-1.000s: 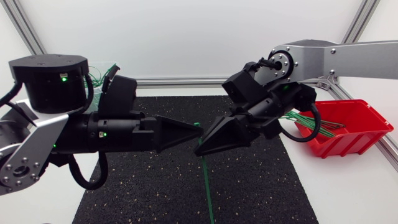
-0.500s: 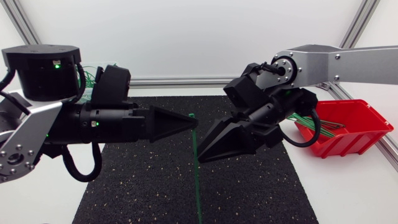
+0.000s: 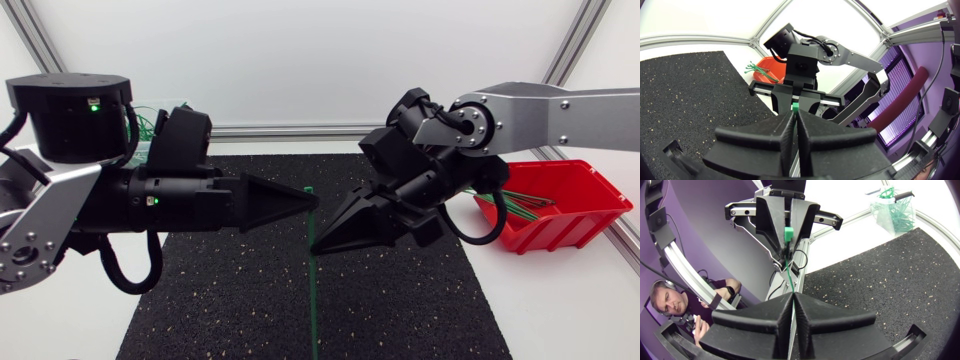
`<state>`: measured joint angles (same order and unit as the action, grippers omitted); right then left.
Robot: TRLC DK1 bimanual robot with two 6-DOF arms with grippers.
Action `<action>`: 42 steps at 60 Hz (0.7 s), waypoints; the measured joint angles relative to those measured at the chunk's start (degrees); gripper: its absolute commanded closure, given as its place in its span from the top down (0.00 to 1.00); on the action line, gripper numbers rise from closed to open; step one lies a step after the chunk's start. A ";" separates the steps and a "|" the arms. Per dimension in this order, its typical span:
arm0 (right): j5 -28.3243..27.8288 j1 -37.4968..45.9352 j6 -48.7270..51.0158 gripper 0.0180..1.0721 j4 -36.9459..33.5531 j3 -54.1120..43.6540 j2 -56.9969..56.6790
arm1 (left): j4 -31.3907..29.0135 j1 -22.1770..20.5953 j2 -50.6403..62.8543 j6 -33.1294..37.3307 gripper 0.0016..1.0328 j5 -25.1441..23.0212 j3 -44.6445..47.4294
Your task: Take a green cable tie from the red box, thread the tail through the head to close it, then place it in the transparent bin on the left.
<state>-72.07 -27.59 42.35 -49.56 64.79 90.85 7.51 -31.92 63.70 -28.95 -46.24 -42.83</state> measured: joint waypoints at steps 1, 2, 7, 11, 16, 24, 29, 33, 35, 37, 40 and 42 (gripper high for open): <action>0.31 -0.20 -1.16 0.06 1.75 -0.44 -0.37 | 0.00 0.00 0.00 0.02 0.04 0.00 0.00; 0.63 -0.35 -2.23 0.05 3.13 -0.81 -0.74 | -0.02 0.00 0.00 0.02 0.04 0.00 0.00; 2.89 -1.42 -7.78 0.05 10.23 -3.21 -2.97 | -0.37 0.00 0.00 0.02 0.04 0.00 0.00; 4.48 -2.43 -11.34 0.05 13.88 -4.72 -4.76 | -0.59 0.00 0.00 0.02 0.04 0.00 0.00; 5.29 -3.13 -14.01 0.05 15.50 -5.46 -6.03 | -0.59 0.04 0.00 0.00 0.04 -0.04 0.00; 5.88 -3.15 -15.43 0.05 16.02 -5.68 -6.32 | -0.59 0.07 0.00 0.02 0.04 -0.02 0.00; 5.92 -3.10 -15.61 0.05 16.61 -6.03 -6.58 | -0.61 0.42 0.00 0.02 0.04 -0.04 0.00; 5.92 -3.08 -15.63 0.05 16.83 -6.34 -6.88 | -0.61 0.63 0.00 0.02 0.04 -0.09 0.00; 5.92 -3.04 -15.63 0.05 16.83 -6.43 -6.97 | -0.61 0.70 0.00 0.02 0.05 -0.22 0.00; 5.92 -2.95 -15.63 0.05 16.87 -6.43 -7.06 | -0.61 0.76 0.00 0.00 0.05 -0.22 0.00; 5.92 -2.64 -15.63 0.05 16.90 -6.43 -7.06 | -0.59 0.87 0.00 0.00 0.08 -0.24 0.00; 5.92 -2.40 -15.63 0.05 17.00 -6.43 -7.06 | -0.59 1.07 0.00 0.00 0.13 -0.24 0.00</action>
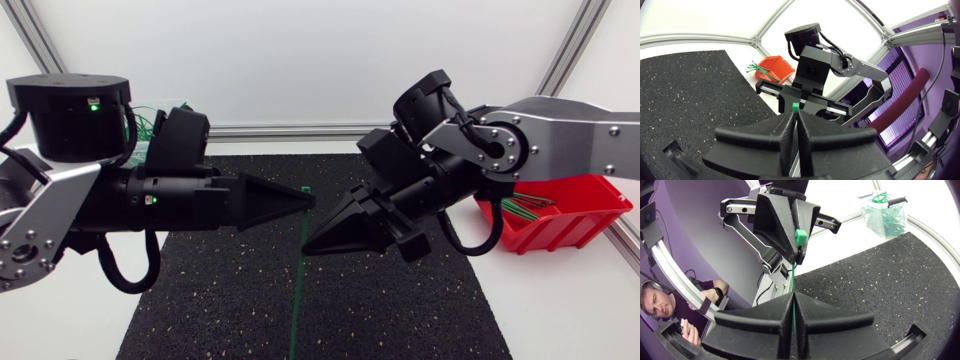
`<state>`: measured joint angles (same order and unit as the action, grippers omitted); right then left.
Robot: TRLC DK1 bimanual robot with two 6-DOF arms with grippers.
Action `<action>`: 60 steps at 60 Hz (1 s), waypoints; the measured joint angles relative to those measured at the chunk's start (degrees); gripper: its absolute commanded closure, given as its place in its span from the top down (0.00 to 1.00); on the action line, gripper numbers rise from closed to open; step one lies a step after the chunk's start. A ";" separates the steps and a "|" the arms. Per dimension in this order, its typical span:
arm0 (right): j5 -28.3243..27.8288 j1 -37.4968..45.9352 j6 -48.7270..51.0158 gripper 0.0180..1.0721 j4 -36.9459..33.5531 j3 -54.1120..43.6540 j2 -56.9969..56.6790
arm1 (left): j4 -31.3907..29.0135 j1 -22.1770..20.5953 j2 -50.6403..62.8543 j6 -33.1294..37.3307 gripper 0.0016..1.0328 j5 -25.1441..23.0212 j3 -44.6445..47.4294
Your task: Take a green cable tie from the red box, thread the tail through the head to close it, then place it in the transparent bin on the left.
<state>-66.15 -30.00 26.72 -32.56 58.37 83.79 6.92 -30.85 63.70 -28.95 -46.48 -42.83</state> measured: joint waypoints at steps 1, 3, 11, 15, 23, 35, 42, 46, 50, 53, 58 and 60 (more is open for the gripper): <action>0.00 0.11 0.00 0.05 0.02 -0.02 0.00 | 0.02 0.04 0.00 0.00 0.17 0.00 0.00; 0.00 0.26 0.00 0.05 0.09 -0.13 0.00 | 0.02 0.15 0.00 0.02 0.21 0.00 0.00; 0.02 0.92 0.00 0.05 0.22 -0.83 -0.02 | 0.31 0.37 0.00 0.04 0.38 -1.07 0.00; 0.00 1.27 0.00 0.05 0.22 -0.85 -0.02 | 0.48 0.37 0.00 0.04 0.42 -1.31 0.00; -0.02 1.73 0.00 0.05 0.20 -0.85 -0.02 | 0.66 0.72 0.00 0.07 0.42 -1.86 0.00; -1.40 2.01 -0.20 0.05 -0.42 -0.85 -0.02 | 0.66 0.85 0.09 0.96 0.44 -2.56 0.00; -1.57 1.99 -0.44 0.05 -0.76 -0.83 -0.02 | 0.66 0.85 0.90 2.21 0.44 -2.58 0.00; -1.70 2.01 -0.66 0.05 -1.09 -0.76 -0.02 | 0.68 0.85 1.68 2.54 0.44 -2.56 0.00; -1.75 2.01 -0.68 0.05 -1.55 -0.59 -0.02 | 0.70 0.85 2.34 3.08 0.44 -2.56 0.00; -1.75 2.01 -0.81 0.05 -1.68 -0.46 -0.07 | 1.11 0.85 2.69 3.28 0.44 -2.56 0.00; -1.75 2.01 -0.81 0.05 -1.73 -0.07 -0.07 | 1.99 0.85 2.91 3.32 0.44 -2.56 0.00; -1.75 2.01 -0.81 0.05 -1.73 0.07 -0.07 | 2.23 0.85 2.95 3.34 0.44 -2.58 0.00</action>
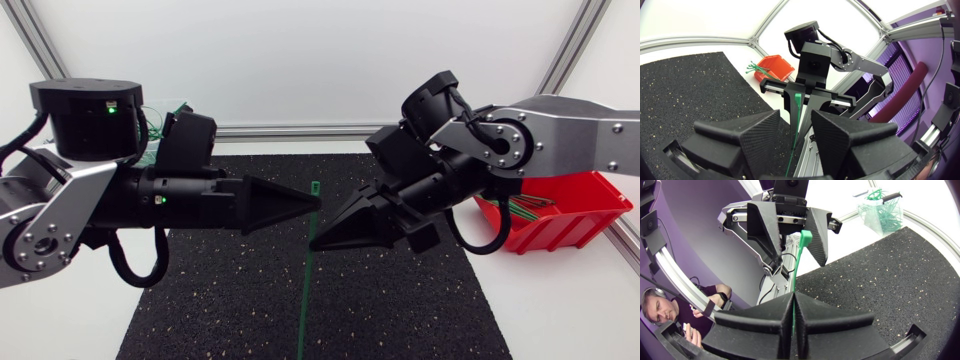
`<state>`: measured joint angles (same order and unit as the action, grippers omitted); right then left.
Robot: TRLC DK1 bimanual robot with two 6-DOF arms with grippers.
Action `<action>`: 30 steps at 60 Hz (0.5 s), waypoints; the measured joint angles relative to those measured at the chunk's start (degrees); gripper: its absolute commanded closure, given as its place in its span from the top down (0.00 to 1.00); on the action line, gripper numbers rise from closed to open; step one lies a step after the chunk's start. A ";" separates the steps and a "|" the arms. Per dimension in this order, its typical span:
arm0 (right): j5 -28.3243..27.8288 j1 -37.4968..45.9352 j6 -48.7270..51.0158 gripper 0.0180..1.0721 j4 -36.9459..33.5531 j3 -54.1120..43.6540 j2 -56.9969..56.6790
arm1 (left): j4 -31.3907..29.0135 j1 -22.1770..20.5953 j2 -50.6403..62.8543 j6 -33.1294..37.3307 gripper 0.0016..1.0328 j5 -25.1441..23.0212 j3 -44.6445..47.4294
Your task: Take a green cable tie from the red box, thread the tail through the head to close it, then place it in the transparent bin on the left.
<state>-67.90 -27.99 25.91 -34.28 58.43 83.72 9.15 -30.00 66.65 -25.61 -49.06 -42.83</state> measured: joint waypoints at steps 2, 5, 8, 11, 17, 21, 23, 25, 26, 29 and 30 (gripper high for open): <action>0.00 0.02 0.00 0.05 0.00 0.11 0.00 | 0.20 0.00 0.04 0.13 0.44 0.02 0.00; 0.00 0.11 0.00 0.05 0.00 0.13 0.00 | 0.42 0.00 0.17 0.13 0.41 0.00 0.00; 0.00 0.31 0.00 0.05 0.00 0.13 0.00 | 0.85 -0.02 0.39 0.13 0.36 0.00 0.00; 0.00 0.55 0.00 0.05 0.00 0.13 0.00 | 1.38 -0.07 0.61 0.13 0.32 0.02 0.00; 0.00 0.85 0.00 0.05 0.00 0.17 0.00 | 1.92 -0.07 0.70 0.13 0.28 0.00 0.02; 0.00 0.90 0.00 0.05 0.00 0.17 0.00 | 1.92 -0.09 0.70 0.13 0.28 0.00 0.02; 0.00 0.90 0.00 0.05 0.00 0.17 0.00 | 1.90 -0.17 0.70 0.13 0.28 0.02 0.02; 0.00 0.90 0.00 0.05 0.00 0.17 0.00 | 1.92 -0.24 0.70 0.13 0.27 0.02 0.02; 0.00 0.90 0.00 0.05 0.00 0.17 0.00 | 1.92 -0.31 0.70 0.13 0.27 0.00 0.02; 0.00 0.90 0.00 0.05 0.00 0.17 0.00 | 1.92 -0.52 0.72 0.13 0.27 0.02 0.02; 0.00 0.90 0.00 0.05 0.00 0.17 0.00 | 1.92 -0.55 0.76 0.13 0.27 0.00 0.02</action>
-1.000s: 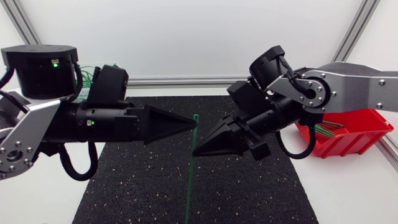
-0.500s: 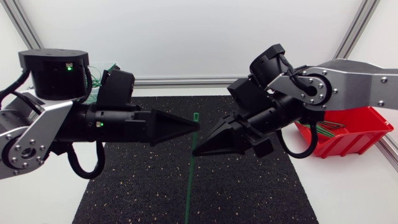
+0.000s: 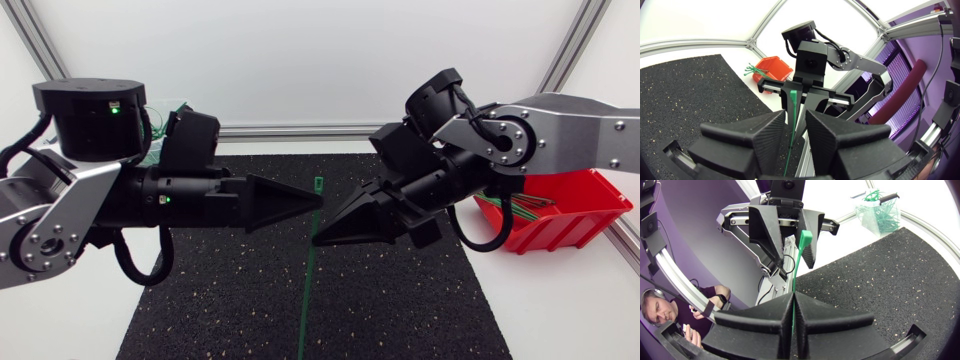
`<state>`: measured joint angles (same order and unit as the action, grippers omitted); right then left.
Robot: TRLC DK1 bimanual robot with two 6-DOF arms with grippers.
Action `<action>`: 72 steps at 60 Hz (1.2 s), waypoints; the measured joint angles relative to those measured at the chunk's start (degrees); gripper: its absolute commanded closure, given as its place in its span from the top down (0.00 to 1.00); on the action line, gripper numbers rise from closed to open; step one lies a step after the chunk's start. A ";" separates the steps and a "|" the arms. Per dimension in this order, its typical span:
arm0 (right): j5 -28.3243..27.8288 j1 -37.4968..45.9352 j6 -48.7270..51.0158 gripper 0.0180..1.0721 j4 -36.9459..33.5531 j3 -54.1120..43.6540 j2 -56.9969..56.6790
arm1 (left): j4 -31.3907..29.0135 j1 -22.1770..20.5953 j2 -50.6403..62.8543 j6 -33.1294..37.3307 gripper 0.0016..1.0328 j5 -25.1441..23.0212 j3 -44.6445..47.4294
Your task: Take a green cable tie from the red box, thread the tail through the head to close it, then place it in the transparent bin on the left.
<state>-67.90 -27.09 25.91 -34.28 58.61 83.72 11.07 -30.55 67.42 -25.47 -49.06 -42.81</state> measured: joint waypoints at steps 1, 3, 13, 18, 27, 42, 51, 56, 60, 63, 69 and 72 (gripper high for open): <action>0.00 0.00 0.00 0.05 0.00 0.00 0.00 | 0.00 0.00 0.00 0.00 0.26 0.00 0.00; 0.00 0.00 0.00 0.05 0.00 0.00 0.00 | 0.00 -0.02 0.02 0.00 0.25 0.02 0.00; 0.00 0.00 0.00 0.05 0.00 0.00 0.00 | 0.00 -0.13 0.24 0.00 0.24 0.02 0.00; 0.02 0.00 0.00 0.05 0.00 0.00 0.00 | 0.04 -0.33 0.50 0.00 0.24 0.02 0.00; 0.00 -0.17 0.00 0.05 0.00 0.00 0.00 | 0.52 -0.33 0.59 0.00 0.23 0.02 0.00; 0.00 -0.17 0.00 0.05 0.00 0.00 0.00 | 0.61 -0.33 0.59 0.00 0.11 0.02 0.00; 0.02 -0.17 0.00 0.05 0.00 0.00 0.00 | 0.61 -0.33 0.59 0.00 0.09 0.02 0.00; 0.02 -0.17 0.00 0.05 0.00 0.00 0.00 | 0.61 -0.33 0.59 0.00 0.04 0.04 0.00; 0.02 -0.17 0.00 0.05 0.00 0.00 0.00 | 0.61 -0.33 0.59 0.00 0.04 0.09 0.00; 0.02 -0.17 0.00 0.05 0.00 0.00 0.00 | 0.61 -0.33 0.59 0.00 0.04 0.28 0.00; 0.02 -0.17 0.00 0.06 0.00 0.00 0.00 | 0.59 -0.33 0.59 -0.26 0.04 0.31 0.00; 0.04 -0.17 0.00 0.06 0.02 0.00 0.00 | 0.57 -0.31 0.59 -0.50 0.04 0.48 0.00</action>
<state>-67.85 -27.27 25.91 -34.26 58.61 83.72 11.64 -30.85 68.01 -25.98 -48.58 -42.81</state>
